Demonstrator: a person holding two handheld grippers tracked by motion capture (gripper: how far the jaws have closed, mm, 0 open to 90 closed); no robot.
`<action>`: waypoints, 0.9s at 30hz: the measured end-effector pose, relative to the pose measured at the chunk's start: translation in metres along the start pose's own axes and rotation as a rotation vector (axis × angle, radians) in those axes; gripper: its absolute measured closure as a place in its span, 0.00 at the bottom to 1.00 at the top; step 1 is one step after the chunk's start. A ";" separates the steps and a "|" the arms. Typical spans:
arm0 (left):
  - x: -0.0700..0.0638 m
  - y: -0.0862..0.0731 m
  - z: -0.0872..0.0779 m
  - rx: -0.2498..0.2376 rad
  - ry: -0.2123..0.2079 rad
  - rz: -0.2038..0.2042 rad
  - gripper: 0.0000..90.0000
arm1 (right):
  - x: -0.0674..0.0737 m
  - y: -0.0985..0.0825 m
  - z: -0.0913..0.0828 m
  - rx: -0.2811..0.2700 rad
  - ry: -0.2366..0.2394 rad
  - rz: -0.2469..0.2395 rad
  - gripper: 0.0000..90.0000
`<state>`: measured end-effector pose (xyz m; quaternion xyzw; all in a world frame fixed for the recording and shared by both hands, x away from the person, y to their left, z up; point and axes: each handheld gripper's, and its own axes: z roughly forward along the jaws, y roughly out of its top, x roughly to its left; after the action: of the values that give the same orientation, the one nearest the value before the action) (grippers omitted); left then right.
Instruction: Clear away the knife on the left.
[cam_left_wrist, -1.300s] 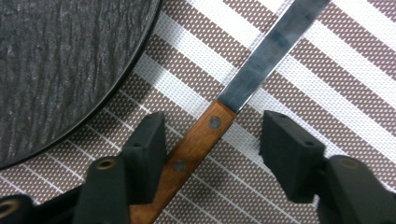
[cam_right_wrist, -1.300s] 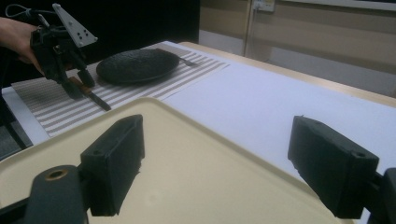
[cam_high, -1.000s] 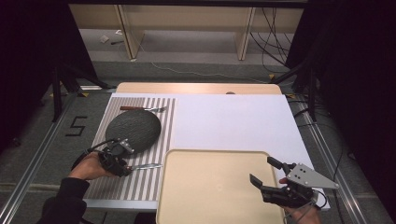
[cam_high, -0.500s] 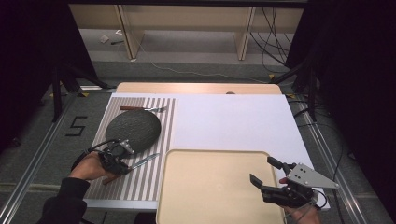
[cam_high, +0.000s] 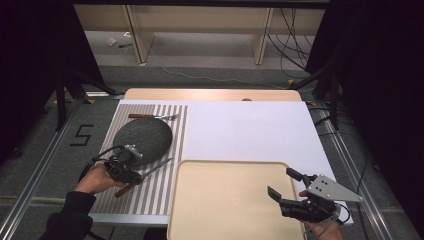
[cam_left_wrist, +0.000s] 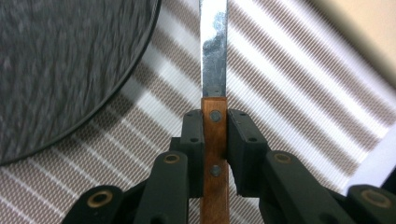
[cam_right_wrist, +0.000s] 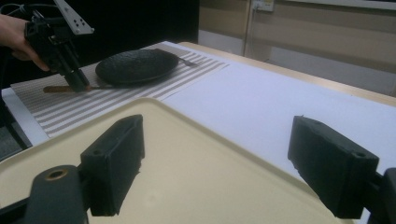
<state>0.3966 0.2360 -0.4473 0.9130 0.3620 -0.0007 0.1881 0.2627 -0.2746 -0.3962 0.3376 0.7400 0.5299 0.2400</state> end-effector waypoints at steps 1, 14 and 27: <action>-0.001 0.001 -0.002 -0.016 -0.009 -0.008 0.85 | 0.000 0.000 0.000 0.000 0.000 0.000 0.22; -0.027 0.013 -0.012 -0.141 -0.097 -0.071 0.86 | 0.000 0.000 0.000 0.000 -0.001 -0.003 0.22; -0.070 0.031 -0.021 -0.246 -0.190 -0.066 0.85 | 0.000 0.000 -0.001 0.001 0.001 -0.005 0.22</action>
<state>0.3631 0.1763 -0.4075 0.8666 0.3697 -0.0490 0.3315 0.2620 -0.2748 -0.3957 0.3358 0.7412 0.5291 0.2408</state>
